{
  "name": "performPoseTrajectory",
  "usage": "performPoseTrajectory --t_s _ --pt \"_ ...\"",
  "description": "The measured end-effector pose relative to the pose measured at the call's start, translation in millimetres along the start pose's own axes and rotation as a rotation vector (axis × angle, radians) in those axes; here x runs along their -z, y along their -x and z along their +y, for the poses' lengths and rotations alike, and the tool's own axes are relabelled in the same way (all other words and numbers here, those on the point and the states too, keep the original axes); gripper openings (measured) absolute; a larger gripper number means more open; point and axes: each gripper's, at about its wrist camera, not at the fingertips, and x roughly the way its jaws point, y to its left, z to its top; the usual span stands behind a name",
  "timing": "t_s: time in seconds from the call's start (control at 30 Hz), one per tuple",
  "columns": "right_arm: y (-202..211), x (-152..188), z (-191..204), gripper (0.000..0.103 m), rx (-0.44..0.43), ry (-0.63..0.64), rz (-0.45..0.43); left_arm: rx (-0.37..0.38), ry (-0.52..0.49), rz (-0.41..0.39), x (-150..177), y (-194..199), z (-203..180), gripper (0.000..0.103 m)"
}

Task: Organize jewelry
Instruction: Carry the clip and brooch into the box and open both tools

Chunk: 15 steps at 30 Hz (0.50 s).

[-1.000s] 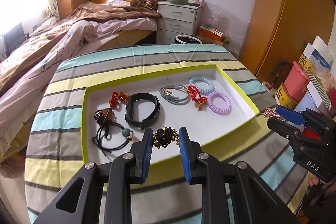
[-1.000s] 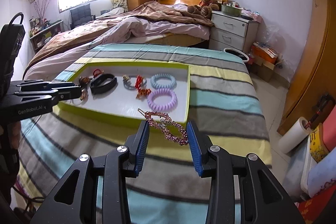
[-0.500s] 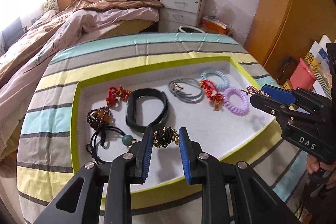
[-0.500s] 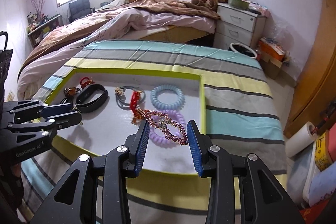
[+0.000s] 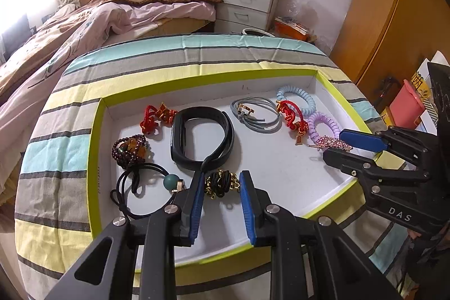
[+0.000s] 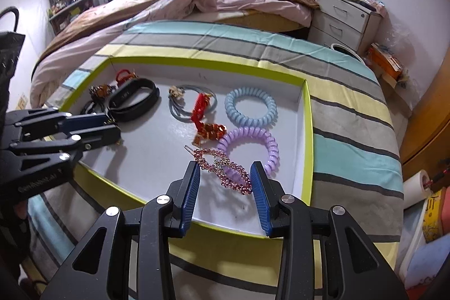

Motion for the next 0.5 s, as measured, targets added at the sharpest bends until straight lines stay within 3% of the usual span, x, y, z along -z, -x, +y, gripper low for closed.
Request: performPoseTrajectory --t_s 0.5 --pt "-2.5 -5.0 -5.2 0.039 -0.024 -0.012 0.013 0.016 0.004 0.017 -2.4 -1.6 -2.3 0.026"
